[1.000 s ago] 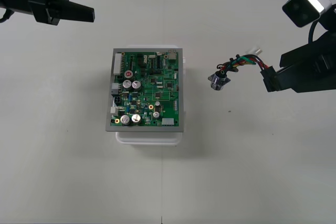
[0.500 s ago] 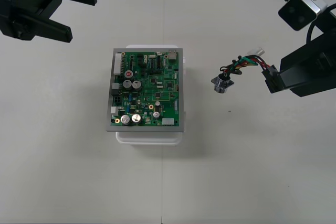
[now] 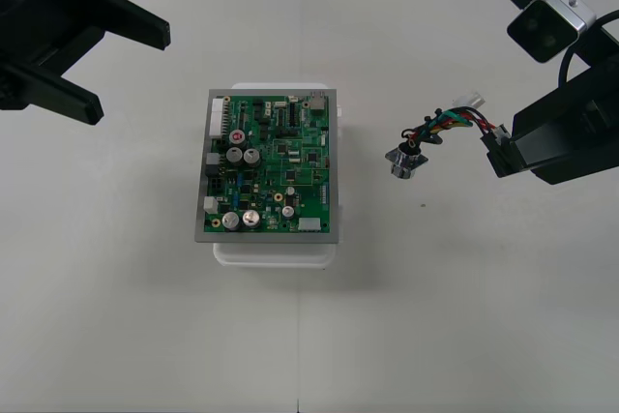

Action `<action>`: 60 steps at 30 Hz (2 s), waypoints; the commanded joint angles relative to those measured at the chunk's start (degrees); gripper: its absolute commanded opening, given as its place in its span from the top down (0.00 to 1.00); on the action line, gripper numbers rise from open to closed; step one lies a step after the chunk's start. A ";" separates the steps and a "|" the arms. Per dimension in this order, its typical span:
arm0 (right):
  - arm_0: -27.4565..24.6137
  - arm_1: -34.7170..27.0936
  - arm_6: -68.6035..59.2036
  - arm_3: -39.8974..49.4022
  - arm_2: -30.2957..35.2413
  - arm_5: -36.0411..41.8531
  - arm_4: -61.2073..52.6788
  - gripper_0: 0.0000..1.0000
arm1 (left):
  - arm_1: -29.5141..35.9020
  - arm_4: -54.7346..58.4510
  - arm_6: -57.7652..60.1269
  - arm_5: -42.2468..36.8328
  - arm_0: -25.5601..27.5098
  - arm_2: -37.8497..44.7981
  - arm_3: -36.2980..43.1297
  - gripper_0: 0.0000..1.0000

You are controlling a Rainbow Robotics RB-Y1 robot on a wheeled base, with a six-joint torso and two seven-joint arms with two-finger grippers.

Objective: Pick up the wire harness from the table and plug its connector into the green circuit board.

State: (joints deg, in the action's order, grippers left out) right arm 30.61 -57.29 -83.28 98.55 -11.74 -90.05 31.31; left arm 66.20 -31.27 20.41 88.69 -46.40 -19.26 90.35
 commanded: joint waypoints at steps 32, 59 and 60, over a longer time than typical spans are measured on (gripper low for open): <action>14.21 -2.13 -4.34 0.59 -17.62 0.05 -7.32 1.00 | 2.36 5.07 -1.43 1.31 1.93 0.01 4.30 0.18; 27.48 6.13 -4.34 -6.79 -29.22 0.05 -8.90 1.00 | 2.09 7.01 -4.94 1.31 3.69 0.01 5.18 0.17; 27.40 6.40 -4.34 -6.53 -29.40 0.05 -8.81 1.00 | 2.09 7.01 -5.03 1.31 3.86 0.01 5.54 0.17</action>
State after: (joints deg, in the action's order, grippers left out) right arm 55.13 -52.34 -86.89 91.47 -39.97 -90.04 23.46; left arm 67.08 -25.47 19.20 88.69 -44.31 -19.26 93.84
